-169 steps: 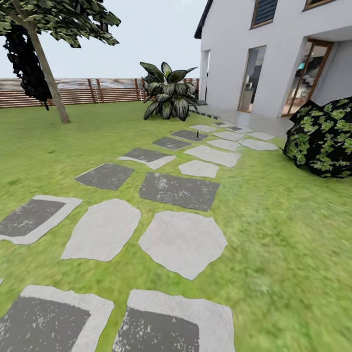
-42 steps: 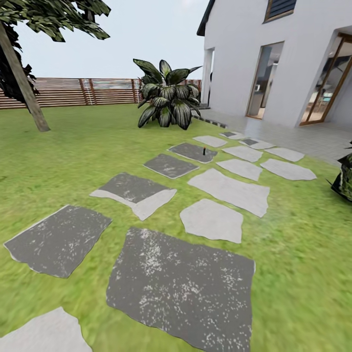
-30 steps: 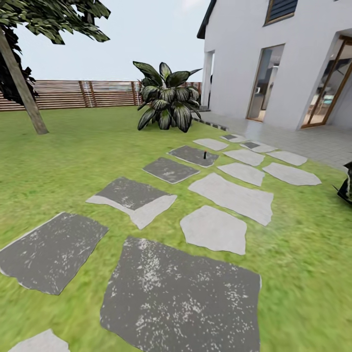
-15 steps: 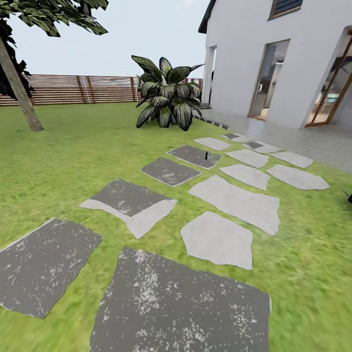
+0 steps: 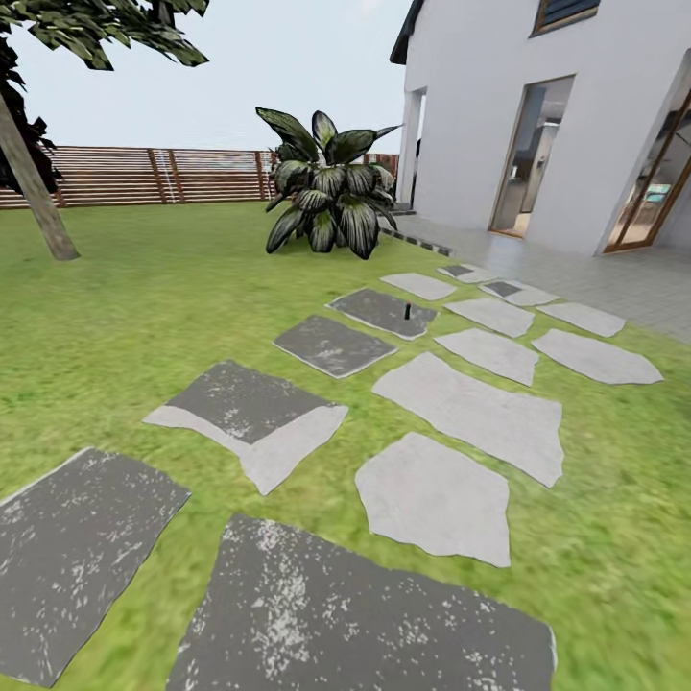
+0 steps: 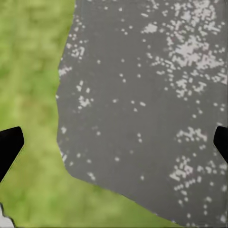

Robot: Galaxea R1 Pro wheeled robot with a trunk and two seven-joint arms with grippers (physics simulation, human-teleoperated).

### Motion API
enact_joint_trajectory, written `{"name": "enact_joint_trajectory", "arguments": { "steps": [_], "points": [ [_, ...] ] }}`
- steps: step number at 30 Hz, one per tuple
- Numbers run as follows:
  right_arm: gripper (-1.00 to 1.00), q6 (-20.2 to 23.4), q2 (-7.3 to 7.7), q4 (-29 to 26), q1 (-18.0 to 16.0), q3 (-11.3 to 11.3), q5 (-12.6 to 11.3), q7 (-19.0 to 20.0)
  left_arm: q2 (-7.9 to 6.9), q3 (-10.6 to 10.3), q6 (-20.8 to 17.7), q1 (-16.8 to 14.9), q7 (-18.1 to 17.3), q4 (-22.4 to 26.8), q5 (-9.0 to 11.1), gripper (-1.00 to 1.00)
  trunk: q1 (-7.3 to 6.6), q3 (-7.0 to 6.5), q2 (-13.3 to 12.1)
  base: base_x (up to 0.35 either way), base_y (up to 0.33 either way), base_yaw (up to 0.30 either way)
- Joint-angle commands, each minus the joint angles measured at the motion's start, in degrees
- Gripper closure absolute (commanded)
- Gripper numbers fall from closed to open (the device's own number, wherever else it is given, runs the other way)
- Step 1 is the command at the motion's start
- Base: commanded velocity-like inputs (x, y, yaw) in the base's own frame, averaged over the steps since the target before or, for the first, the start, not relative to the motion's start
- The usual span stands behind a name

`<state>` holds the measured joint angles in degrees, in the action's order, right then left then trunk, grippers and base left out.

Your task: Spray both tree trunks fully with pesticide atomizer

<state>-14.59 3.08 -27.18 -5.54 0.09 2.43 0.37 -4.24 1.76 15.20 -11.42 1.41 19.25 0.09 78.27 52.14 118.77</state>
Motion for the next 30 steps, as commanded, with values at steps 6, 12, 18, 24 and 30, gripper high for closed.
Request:
{"name": "enact_joint_trajectory", "arguments": {
  "steps": [6,12,18,24,30],
  "points": [
    [-1.00,0.00,0.00,0.02,0.00,-0.09,0.02,-0.02,-0.04,-0.01,0.00,0.00,0.00,0.00,0.00,-1.00,0.00,0.00,0.00,0.339,0.000,0.000],
    [-1.00,0.00,0.00,0.02,0.00,-0.17,0.03,-0.02,-0.06,0.00,0.00,0.00,0.00,0.00,0.00,-1.00,0.00,0.00,0.00,0.339,0.000,0.000],
    [-1.00,0.00,-0.02,0.04,0.00,-0.04,0.03,-0.02,-0.06,0.00,0.00,0.00,0.00,0.00,0.00,-1.00,0.00,0.00,0.00,0.339,0.000,0.000],
    [-1.00,0.00,-0.08,0.03,0.00,0.01,0.01,-0.02,-0.06,0.00,0.00,0.00,0.00,0.00,0.00,-1.00,0.00,0.00,0.00,0.339,0.000,0.000],
    [-1.00,0.00,-0.09,0.02,0.00,-0.06,-0.03,-0.05,-0.06,0.00,0.00,0.00,0.00,0.00,0.00,-1.00,0.00,0.00,0.00,0.339,0.000,0.000]
  ]
}}
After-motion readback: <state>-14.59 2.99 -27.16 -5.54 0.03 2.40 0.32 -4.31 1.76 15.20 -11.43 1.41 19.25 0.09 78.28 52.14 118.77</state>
